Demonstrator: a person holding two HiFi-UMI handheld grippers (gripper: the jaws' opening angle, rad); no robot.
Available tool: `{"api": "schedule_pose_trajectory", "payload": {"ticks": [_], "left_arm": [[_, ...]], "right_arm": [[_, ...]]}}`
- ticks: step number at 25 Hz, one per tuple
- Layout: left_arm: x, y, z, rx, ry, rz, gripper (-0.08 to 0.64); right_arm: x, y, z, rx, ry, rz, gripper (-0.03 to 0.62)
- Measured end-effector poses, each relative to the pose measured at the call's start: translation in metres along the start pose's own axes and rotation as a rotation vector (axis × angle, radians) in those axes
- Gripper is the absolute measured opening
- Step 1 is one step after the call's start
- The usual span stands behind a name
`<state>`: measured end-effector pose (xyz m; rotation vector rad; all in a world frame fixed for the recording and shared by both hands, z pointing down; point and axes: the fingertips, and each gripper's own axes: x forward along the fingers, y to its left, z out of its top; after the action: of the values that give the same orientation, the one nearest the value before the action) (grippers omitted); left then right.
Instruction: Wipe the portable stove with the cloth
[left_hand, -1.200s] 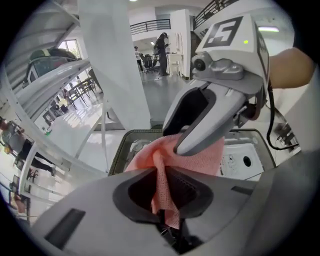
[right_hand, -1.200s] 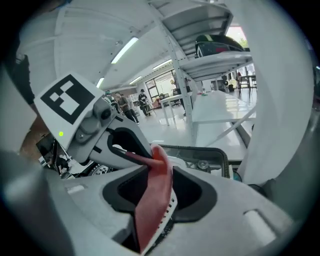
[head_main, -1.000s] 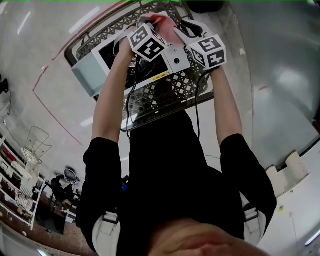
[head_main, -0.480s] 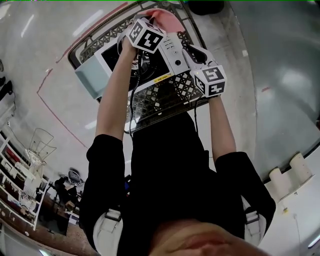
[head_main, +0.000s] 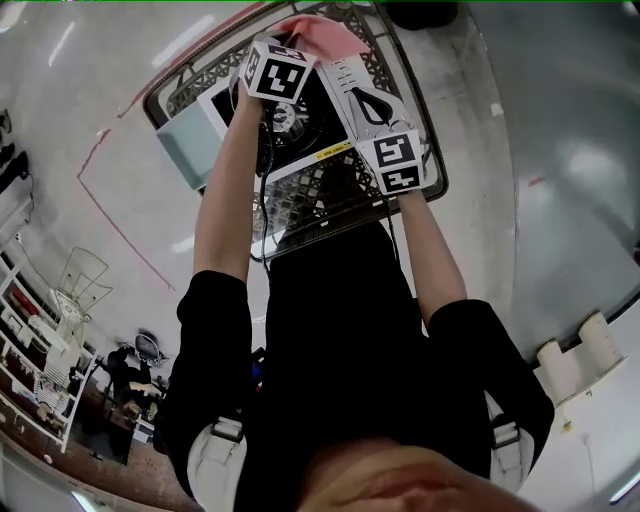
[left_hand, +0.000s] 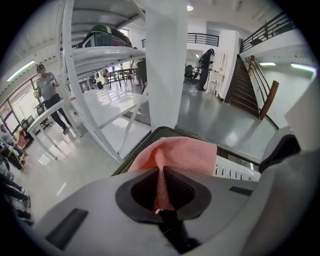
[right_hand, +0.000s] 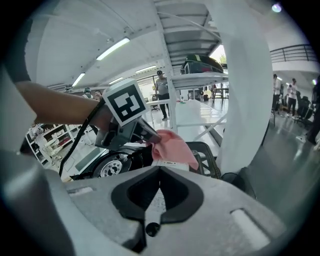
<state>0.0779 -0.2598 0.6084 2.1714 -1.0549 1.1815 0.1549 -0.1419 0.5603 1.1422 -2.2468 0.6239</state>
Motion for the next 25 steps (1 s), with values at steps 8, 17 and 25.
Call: {"api": "schedule_pose_trajectory", "payload": {"ticks": [8, 17, 25], "left_arm": [[-0.011, 0.016, -0.021, -0.054, 0.017, -0.001, 0.018], [-0.028, 0.036, -0.051, -0.066, 0.047, 0.029, 0.018], [-0.037, 0.052, -0.072, -0.071, 0.071, 0.047, 0.018]], "right_arm": [[0.012, 0.029, 0.019, 0.003, -0.011, 0.047, 0.003], [0.021, 0.051, 0.022, -0.009, -0.004, 0.084, 0.003], [0.028, 0.071, 0.018, -0.031, 0.011, 0.124, 0.003]]}}
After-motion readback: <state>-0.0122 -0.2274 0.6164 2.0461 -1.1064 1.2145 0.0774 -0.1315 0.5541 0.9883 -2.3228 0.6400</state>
